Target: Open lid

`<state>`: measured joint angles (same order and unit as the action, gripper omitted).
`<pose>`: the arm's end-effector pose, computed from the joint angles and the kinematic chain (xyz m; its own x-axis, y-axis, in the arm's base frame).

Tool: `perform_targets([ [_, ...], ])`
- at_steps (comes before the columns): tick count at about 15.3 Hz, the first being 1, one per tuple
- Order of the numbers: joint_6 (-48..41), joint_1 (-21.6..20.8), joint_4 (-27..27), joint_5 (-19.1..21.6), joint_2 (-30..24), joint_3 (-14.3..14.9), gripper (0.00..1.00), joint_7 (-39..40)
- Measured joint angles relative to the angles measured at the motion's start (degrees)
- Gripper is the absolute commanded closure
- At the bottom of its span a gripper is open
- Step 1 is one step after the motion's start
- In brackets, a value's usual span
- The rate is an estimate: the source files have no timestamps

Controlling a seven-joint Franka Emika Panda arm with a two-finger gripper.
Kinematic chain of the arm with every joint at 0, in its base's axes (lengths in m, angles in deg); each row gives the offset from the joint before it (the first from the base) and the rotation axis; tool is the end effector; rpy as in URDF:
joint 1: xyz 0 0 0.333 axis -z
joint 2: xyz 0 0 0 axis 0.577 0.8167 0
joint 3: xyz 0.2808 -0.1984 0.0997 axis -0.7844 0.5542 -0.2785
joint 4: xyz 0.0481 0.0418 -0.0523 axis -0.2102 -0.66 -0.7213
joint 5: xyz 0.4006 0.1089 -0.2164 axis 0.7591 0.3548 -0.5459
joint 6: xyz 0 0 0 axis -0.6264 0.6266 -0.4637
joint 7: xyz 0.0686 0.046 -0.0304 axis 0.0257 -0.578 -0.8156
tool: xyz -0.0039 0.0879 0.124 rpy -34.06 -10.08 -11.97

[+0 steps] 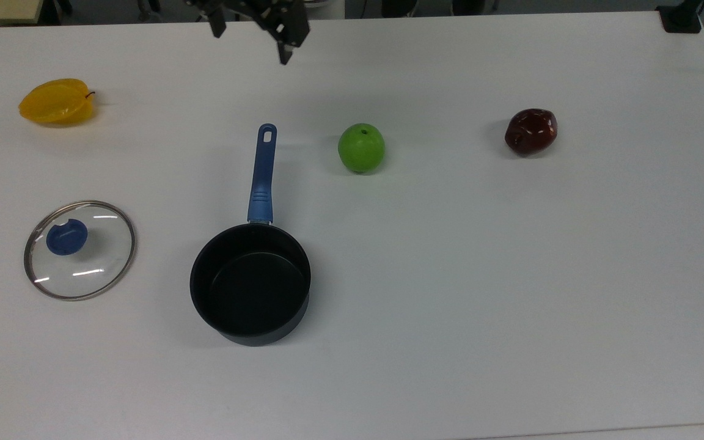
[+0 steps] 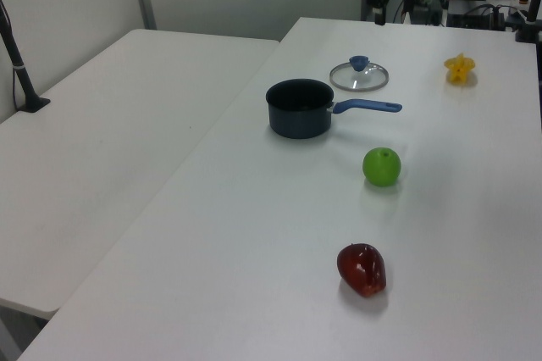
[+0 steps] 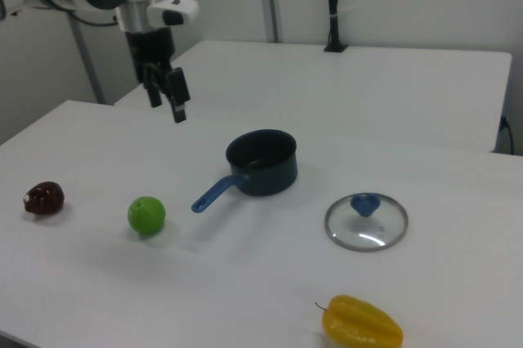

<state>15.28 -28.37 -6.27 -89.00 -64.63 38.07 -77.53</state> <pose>0.6853 0.0300 0.5943 0.9422 -0.3349 -0.0105 -0.3348 -0.9422 0.0107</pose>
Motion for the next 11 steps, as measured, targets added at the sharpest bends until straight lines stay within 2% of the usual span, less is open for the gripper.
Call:
perform_targets([
  [2, 0.00, -1.54, -2.76, 0.00, -1.17, -0.03, 0.00, 2.88],
  [5, -0.24, -1.46, -4.48, 0.87, -2.55, 0.44, 0.00, 8.99],
  [8, -3.15, 2.07, -4.19, 5.14, -4.36, 1.42, 0.00, 15.00],
  [11, -4.10, 3.99, -4.15, 6.31, -5.39, 1.86, 0.00, 17.13],
])
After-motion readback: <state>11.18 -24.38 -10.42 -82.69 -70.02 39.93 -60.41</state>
